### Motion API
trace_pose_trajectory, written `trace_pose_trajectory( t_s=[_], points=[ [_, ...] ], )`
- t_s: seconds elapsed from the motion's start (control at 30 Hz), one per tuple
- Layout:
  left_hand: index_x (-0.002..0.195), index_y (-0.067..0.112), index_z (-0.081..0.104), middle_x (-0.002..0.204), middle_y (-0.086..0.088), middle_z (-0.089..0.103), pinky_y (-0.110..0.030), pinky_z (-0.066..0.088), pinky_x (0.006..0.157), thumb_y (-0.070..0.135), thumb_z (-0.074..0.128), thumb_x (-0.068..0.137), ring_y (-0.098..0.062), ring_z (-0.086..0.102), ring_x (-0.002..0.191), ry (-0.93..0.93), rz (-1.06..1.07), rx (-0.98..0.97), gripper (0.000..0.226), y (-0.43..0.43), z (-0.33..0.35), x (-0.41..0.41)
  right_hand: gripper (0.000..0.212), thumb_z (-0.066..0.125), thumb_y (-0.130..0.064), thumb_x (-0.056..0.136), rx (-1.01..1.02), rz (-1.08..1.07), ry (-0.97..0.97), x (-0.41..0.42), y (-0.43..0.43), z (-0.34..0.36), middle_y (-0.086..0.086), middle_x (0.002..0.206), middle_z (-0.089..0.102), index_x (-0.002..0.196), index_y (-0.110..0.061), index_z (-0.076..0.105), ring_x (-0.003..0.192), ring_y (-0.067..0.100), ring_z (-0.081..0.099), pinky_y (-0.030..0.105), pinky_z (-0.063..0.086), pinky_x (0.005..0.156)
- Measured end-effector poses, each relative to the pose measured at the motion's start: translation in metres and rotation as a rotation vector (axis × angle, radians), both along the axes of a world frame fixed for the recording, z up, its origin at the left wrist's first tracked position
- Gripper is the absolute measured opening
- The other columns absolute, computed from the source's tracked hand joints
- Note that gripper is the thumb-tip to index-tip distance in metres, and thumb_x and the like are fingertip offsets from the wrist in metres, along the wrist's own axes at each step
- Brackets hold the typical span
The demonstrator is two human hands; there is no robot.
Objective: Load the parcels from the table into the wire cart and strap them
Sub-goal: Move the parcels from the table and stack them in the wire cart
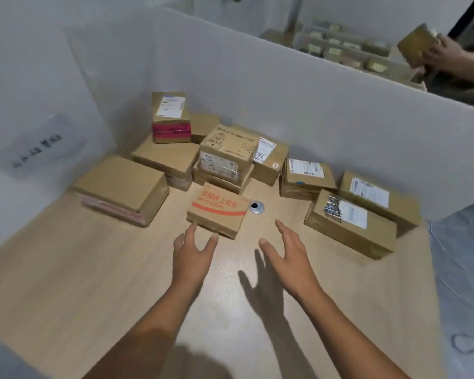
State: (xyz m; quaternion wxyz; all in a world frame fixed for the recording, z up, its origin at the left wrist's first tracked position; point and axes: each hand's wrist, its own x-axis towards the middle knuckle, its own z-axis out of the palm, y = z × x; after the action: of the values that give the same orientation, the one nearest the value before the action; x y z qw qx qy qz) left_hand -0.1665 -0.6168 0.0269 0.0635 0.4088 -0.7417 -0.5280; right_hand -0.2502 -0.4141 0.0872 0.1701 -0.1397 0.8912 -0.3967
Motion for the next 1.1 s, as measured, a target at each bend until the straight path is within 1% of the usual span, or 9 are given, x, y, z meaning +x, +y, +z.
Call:
trace_pose_trajectory(
  t_s=[0.17, 0.3, 0.4, 0.53, 0.63, 0.7, 0.83, 1.0, 1.1],
  points=[
    [0.158, 0.056, 0.012, 0.169, -0.002, -0.028, -0.059, 0.018, 0.125, 0.079, 0.049, 0.090, -0.039, -0.012, 0.159, -0.124, -0.060, -0.178, 0.081, -0.030, -0.059, -0.093, 0.073, 0.056, -0.063, 0.097, 0.015, -0.024, -0.047, -0.042, -0.021, -0.035, -0.011, 0.165, 0.030, 0.160, -0.038, 0.030, 0.153, 0.012, 0.024, 0.037, 0.024, 0.123],
    [0.161, 0.051, 0.014, 0.162, 0.002, -0.042, -0.061, 0.021, 0.125, 0.082, 0.047, 0.088, -0.040, -0.018, 0.157, -0.111, -0.043, -0.294, 0.086, -0.036, -0.101, -0.113, 0.076, 0.053, -0.066, 0.096, 0.062, 0.030, -0.067, -0.073, -0.049, -0.063, -0.009, 0.166, 0.030, 0.161, -0.037, 0.027, 0.153, 0.015, 0.024, 0.042, 0.027, 0.123],
    [0.155, 0.056, 0.021, 0.162, 0.009, -0.043, -0.056, 0.016, 0.127, 0.074, 0.062, 0.086, -0.033, -0.019, 0.158, -0.017, -0.028, -0.200, 0.083, -0.037, -0.116, -0.112, 0.077, 0.055, -0.064, 0.095, 0.105, 0.066, -0.072, -0.103, -0.070, -0.079, -0.004, 0.164, 0.033, 0.161, -0.036, 0.027, 0.152, 0.020, 0.026, 0.045, 0.029, 0.122],
    [0.149, 0.063, 0.034, 0.166, 0.014, -0.032, -0.037, 0.015, 0.130, 0.042, 0.082, 0.086, -0.015, -0.008, 0.160, 0.081, -0.057, 0.000, 0.081, -0.042, -0.126, -0.087, 0.088, 0.056, -0.068, 0.090, 0.219, 0.145, -0.102, -0.129, -0.097, -0.092, 0.002, 0.166, 0.031, 0.162, -0.030, 0.022, 0.151, 0.028, 0.030, 0.052, 0.031, 0.120],
    [0.148, 0.063, 0.037, 0.165, 0.022, -0.008, -0.008, 0.025, 0.115, 0.016, 0.083, 0.088, 0.023, 0.011, 0.144, 0.207, -0.056, 0.094, 0.089, -0.038, -0.126, -0.060, 0.088, 0.063, -0.064, 0.089, 0.262, 0.227, -0.239, -0.122, -0.105, -0.107, 0.004, 0.163, 0.041, 0.160, -0.025, 0.028, 0.143, 0.027, 0.047, 0.045, 0.040, 0.117],
    [0.158, 0.057, 0.020, 0.164, 0.025, 0.003, -0.015, 0.028, 0.116, 0.010, 0.078, 0.092, 0.017, 0.015, 0.148, 0.200, -0.045, 0.134, 0.100, -0.026, -0.121, -0.045, 0.077, 0.065, -0.063, 0.088, 0.248, 0.252, -0.306, -0.105, -0.106, -0.116, 0.004, 0.151, 0.056, 0.151, -0.026, 0.041, 0.128, 0.027, 0.061, 0.043, 0.050, 0.107],
    [0.165, 0.036, -0.006, 0.157, 0.011, 0.034, -0.034, 0.046, 0.107, -0.009, 0.056, 0.099, -0.011, 0.053, 0.136, 0.352, 0.264, 0.457, 0.101, -0.010, -0.099, -0.015, 0.105, 0.065, -0.073, 0.080, 0.171, 0.238, -0.314, -0.050, -0.098, -0.122, 0.000, 0.152, 0.044, 0.164, -0.029, 0.019, 0.139, 0.024, 0.048, 0.043, 0.042, 0.114],
    [0.162, 0.020, 0.023, 0.158, -0.013, 0.047, -0.061, 0.040, 0.116, 0.001, 0.058, 0.102, -0.033, 0.054, 0.138, 0.374, 0.262, 0.475, 0.072, 0.008, -0.061, 0.052, 0.095, 0.072, -0.071, 0.076, -0.105, 0.186, -0.408, 0.020, -0.068, -0.097, -0.011, 0.120, 0.037, 0.156, -0.044, 0.028, 0.114, 0.005, 0.055, 0.016, 0.043, 0.089],
    [0.160, 0.021, 0.024, 0.153, -0.010, 0.053, -0.061, 0.043, 0.114, 0.010, 0.063, 0.101, -0.030, 0.059, 0.134, 0.423, 0.310, 0.384, 0.071, 0.025, -0.032, 0.106, 0.093, 0.071, -0.069, 0.079, -0.142, 0.277, -0.407, 0.061, -0.065, -0.069, -0.008, 0.127, 0.040, 0.156, -0.044, 0.027, 0.117, 0.007, 0.055, 0.021, 0.046, 0.094]
  ],
)
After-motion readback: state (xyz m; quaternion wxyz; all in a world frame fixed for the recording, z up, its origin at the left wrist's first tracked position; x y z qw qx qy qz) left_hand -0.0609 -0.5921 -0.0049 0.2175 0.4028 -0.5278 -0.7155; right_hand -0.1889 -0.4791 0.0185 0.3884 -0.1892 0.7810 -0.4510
